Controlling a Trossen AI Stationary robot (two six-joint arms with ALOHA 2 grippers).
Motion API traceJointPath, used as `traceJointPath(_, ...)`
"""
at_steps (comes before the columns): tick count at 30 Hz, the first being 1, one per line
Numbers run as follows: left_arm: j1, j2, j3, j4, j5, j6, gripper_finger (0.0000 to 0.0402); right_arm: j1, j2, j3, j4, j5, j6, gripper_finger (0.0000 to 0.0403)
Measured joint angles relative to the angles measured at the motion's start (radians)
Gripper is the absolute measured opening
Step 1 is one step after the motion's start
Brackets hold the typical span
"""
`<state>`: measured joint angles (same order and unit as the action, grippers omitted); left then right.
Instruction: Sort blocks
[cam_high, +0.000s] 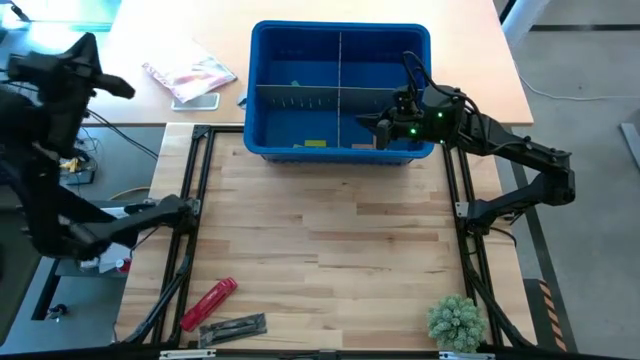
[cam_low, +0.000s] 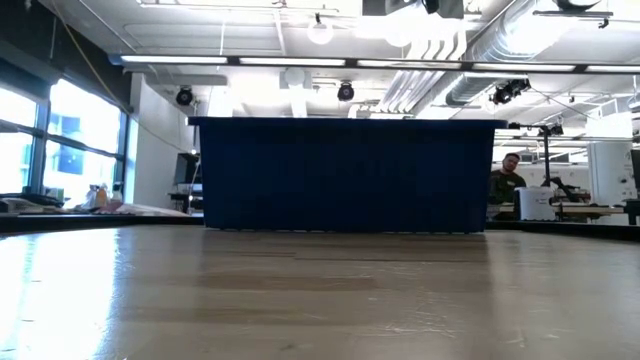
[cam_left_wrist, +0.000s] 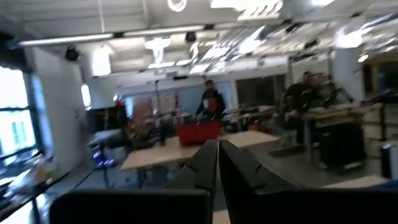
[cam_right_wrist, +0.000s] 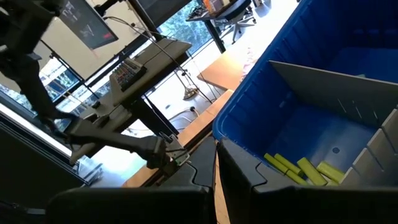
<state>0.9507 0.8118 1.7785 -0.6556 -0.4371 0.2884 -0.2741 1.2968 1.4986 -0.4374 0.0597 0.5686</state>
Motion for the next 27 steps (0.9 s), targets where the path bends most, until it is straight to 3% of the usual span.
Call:
traceJointPath(8, 0.396, -0.016, -0.069, -0.143, 0.148, -0.053, 0.0000, 0.000, 0.000, 0.000, 0.000, 0.000, 0.000, 0.0005)
traceJointPath(14, 0.676, -0.036, -0.195, -0.142, 0.414, -0.059, 0.0000, 0.000, 0.000, 0.000, 0.000, 0.000, 0.000, 0.0005)
traceJointPath(19, 0.906, -0.099, -0.323, -0.116, 0.494, -0.079, 0.0000, 0.000, 0.000, 0.000, 0.000, 0.000, 0.000, 0.0005)
traceJointPath(22, 1.004, -0.135, -0.408, -0.076, 0.521, -0.101, 0.0000, 0.000, 0.000, 0.000, 0.000, 0.000, 0.000, 0.0005)
traceJointPath(27, 1.074, -0.136, -0.542, -0.076, 0.578, -0.137, 0.0000, 0.000, 0.000, 0.000, 0.000, 0.000, 0.000, 0.0005)
